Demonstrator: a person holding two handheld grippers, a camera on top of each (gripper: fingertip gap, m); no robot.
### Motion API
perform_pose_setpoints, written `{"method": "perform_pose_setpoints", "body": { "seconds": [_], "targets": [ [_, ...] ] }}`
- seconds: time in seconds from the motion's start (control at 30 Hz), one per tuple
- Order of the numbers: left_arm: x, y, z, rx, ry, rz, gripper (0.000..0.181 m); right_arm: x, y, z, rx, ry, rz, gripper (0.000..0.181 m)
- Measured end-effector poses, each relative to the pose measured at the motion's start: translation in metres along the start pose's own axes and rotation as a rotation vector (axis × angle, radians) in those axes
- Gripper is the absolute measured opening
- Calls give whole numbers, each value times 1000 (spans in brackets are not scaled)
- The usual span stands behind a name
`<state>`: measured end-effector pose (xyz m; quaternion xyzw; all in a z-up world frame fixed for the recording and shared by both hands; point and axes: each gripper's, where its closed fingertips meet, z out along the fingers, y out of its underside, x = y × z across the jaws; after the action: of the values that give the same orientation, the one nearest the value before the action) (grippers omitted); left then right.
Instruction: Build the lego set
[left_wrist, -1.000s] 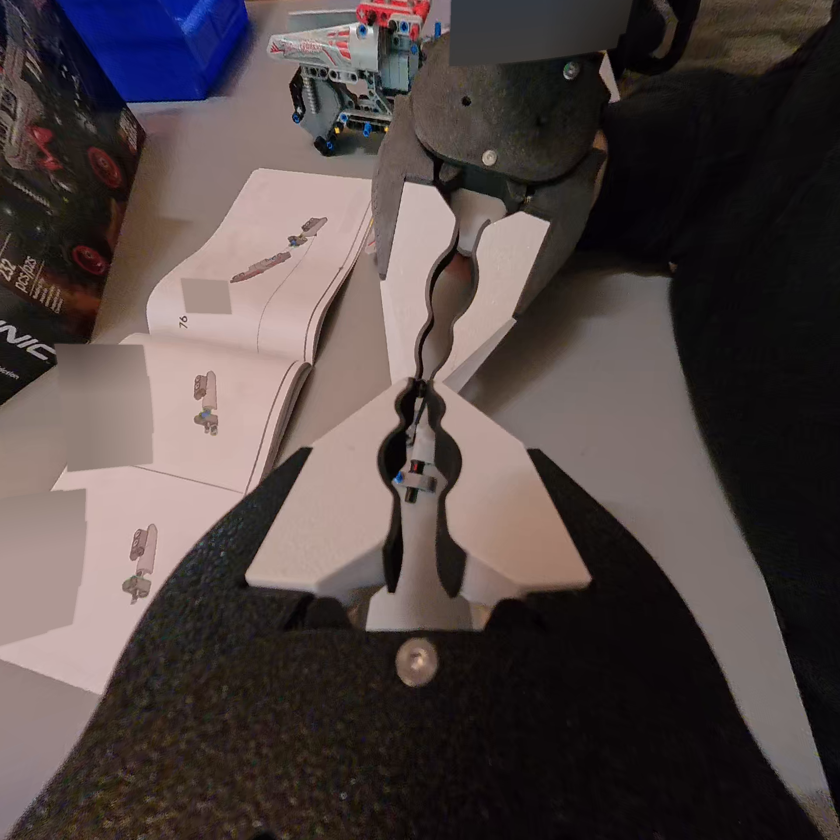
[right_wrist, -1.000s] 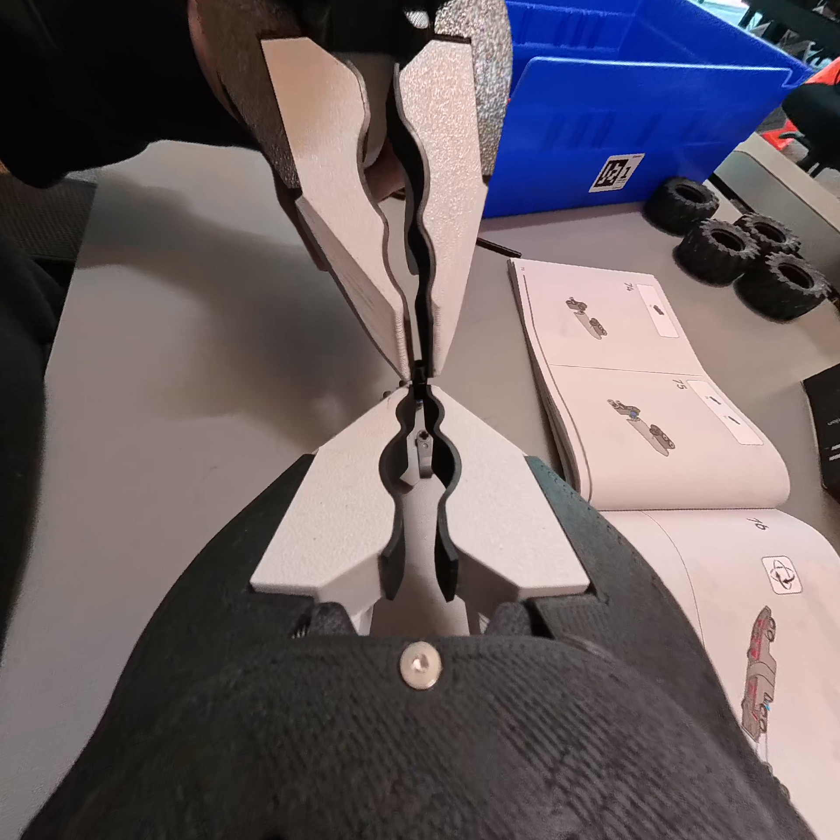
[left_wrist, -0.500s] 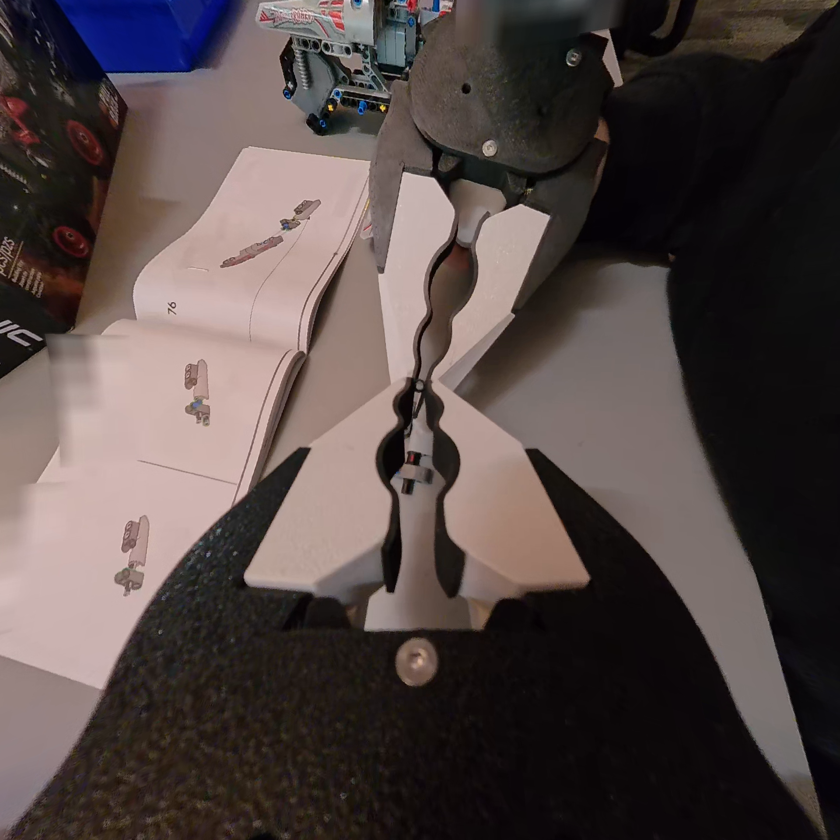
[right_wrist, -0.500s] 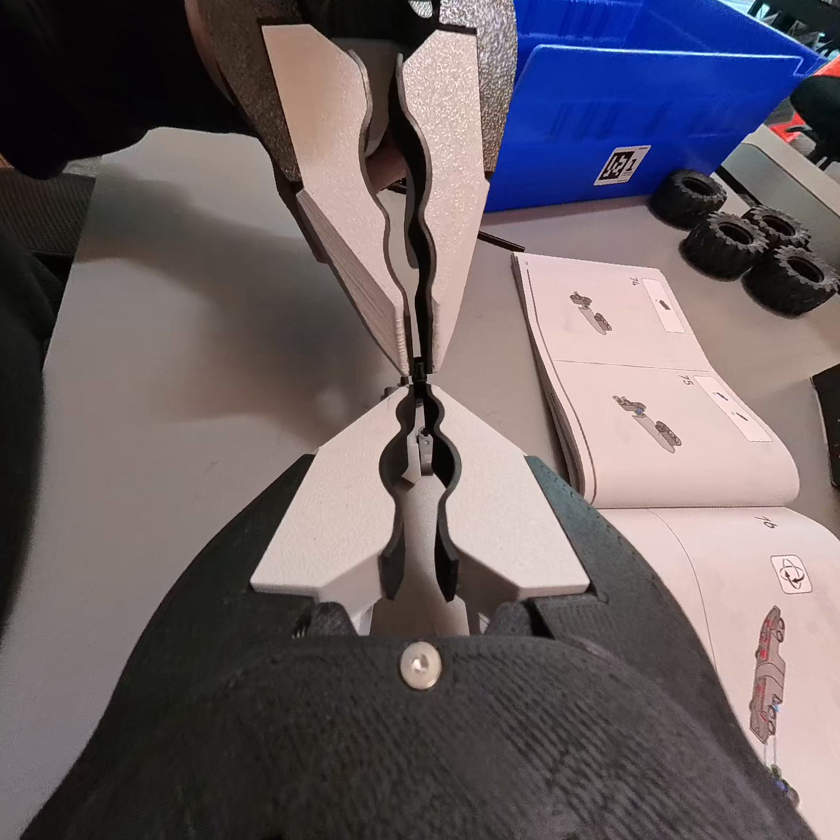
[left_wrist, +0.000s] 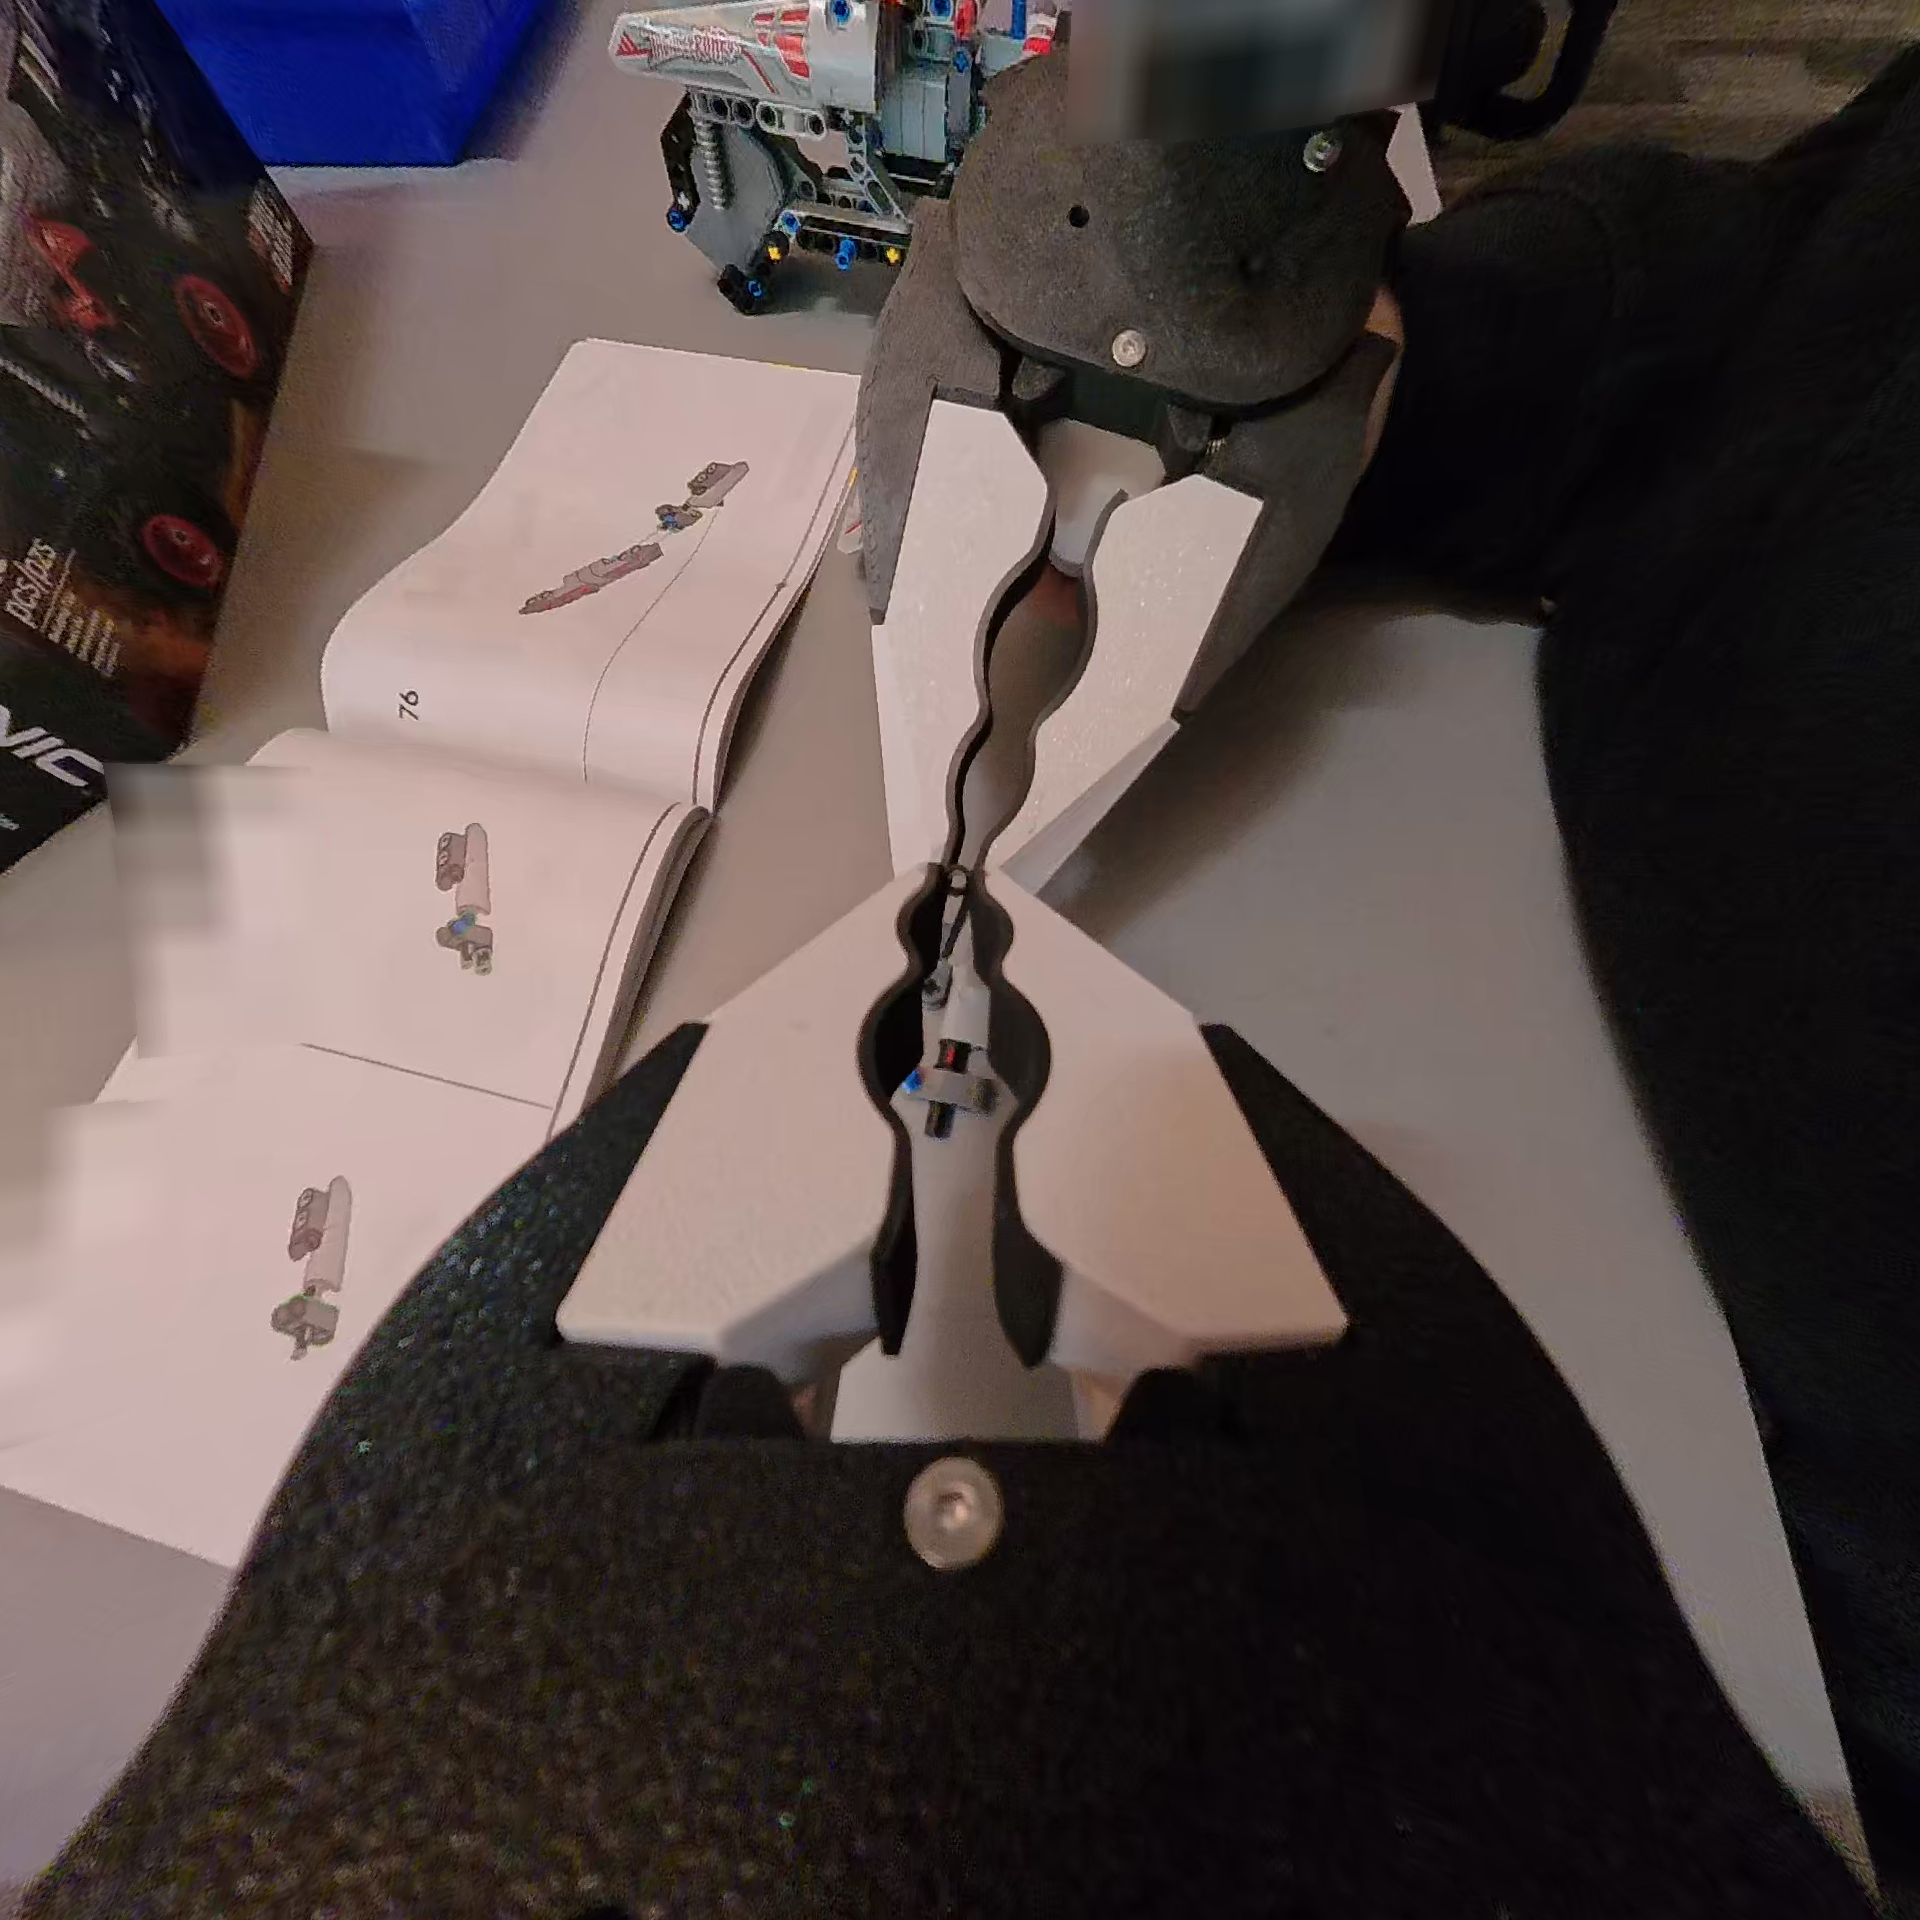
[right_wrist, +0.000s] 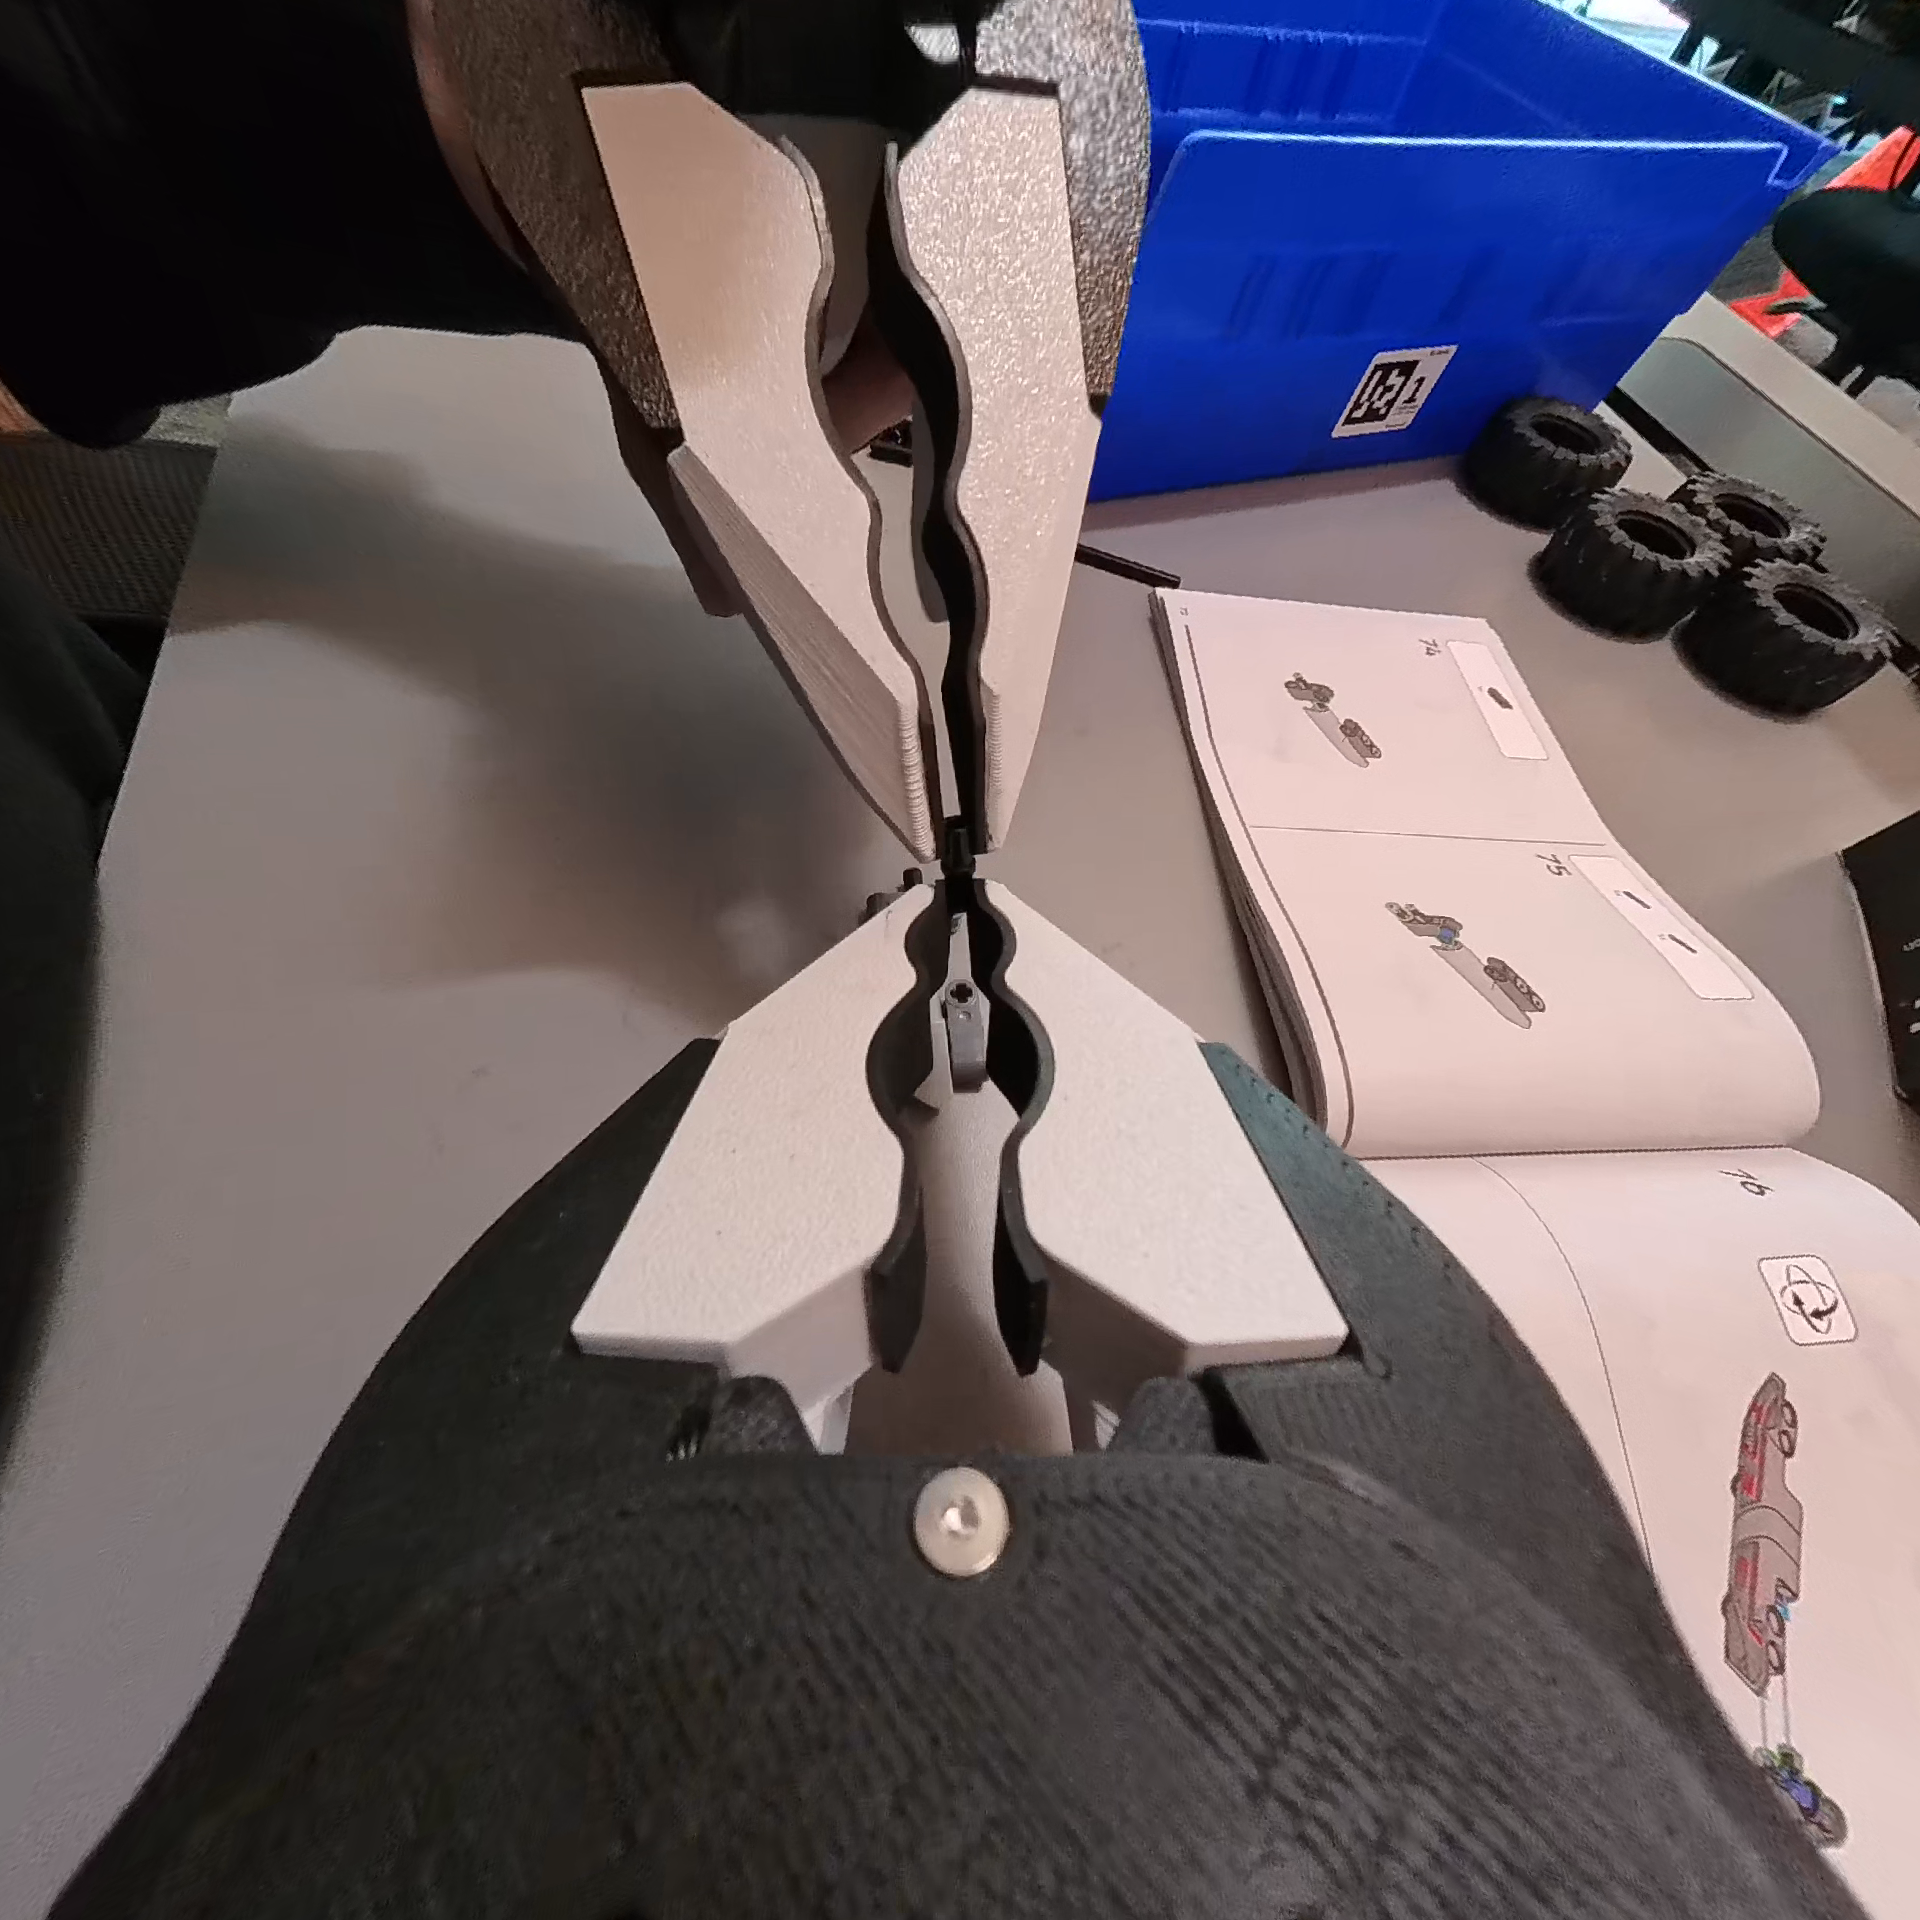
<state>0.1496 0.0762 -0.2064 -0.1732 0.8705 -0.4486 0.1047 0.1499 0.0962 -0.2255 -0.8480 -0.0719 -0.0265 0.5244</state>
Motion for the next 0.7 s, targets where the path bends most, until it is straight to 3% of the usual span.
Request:
{"method": "perform_pose_setpoints", "body": {
  "seconds": [0.03,0.7],
  "targets": [
    [0,0,0,-3,-2,5,1,0,0,0,2,1,1,1],
    [5,7,2,-76,22,-1,1,-9,6,2,-42,-44,-11,1]
  ]
}}
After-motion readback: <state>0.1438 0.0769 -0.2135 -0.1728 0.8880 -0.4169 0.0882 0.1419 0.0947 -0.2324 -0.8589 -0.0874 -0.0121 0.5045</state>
